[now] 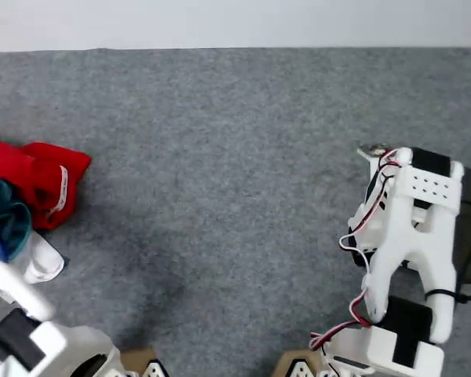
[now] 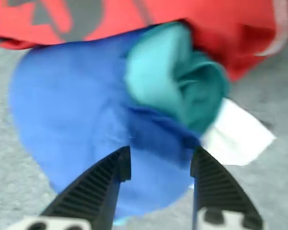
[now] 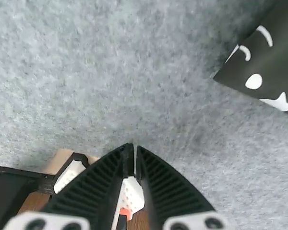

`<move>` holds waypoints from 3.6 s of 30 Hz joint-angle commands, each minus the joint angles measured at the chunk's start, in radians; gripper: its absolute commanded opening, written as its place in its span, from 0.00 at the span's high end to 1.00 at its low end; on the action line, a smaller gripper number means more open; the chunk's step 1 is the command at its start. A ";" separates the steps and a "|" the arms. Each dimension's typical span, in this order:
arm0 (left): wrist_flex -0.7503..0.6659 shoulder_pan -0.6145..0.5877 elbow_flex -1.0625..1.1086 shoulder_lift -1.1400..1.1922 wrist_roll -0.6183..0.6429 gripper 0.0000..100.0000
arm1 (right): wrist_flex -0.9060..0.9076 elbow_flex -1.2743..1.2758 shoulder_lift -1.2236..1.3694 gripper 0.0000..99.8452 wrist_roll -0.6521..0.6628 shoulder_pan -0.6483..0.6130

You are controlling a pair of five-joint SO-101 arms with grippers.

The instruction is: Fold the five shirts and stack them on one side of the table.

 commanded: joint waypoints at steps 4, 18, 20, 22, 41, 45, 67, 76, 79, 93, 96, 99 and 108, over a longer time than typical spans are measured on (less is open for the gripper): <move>-0.130 -0.015 -0.010 0.107 -0.011 0.80 | 0.042 -0.003 -0.054 0.99 -0.044 0.012; -0.014 0.031 -0.136 -0.118 0.002 1.00 | 0.044 -0.003 -0.056 0.99 -0.110 0.010; -0.015 0.037 -0.160 -0.195 0.061 1.00 | 0.044 -0.003 -0.056 0.99 -0.110 0.010; -0.029 0.040 -0.194 -0.267 0.124 1.00 | 0.044 -0.003 -0.056 0.99 -0.110 0.010; -0.494 0.262 -0.516 -0.456 0.562 1.00 | 0.044 -0.003 -0.056 0.99 -0.110 0.013; -0.568 0.282 -0.490 -0.402 0.434 1.00 | 0.044 -0.003 -0.056 0.99 -0.109 0.013; -0.226 -0.046 -0.464 0.101 0.190 0.84 | 0.042 -0.003 -0.056 0.99 -0.104 0.010; 0.069 0.051 -0.509 0.043 0.092 0.84 | 0.042 -0.003 -0.056 0.99 -0.104 0.010; 0.126 0.054 -0.507 0.092 0.089 0.83 | 0.042 -0.003 -0.056 0.99 -0.104 0.010; 0.118 0.084 -0.519 0.476 0.008 0.84 | 0.042 -0.003 -0.056 0.99 -0.104 0.010; 0.115 0.103 -0.570 0.462 0.066 0.93 | 0.044 -0.003 -0.056 0.99 -0.104 0.010; 0.164 0.129 -0.651 0.427 0.077 0.99 | 0.044 -0.002 -0.056 0.99 -0.106 0.010; 0.296 0.272 -0.934 0.219 0.230 1.00 | 0.044 -0.002 -0.056 0.99 -0.107 0.010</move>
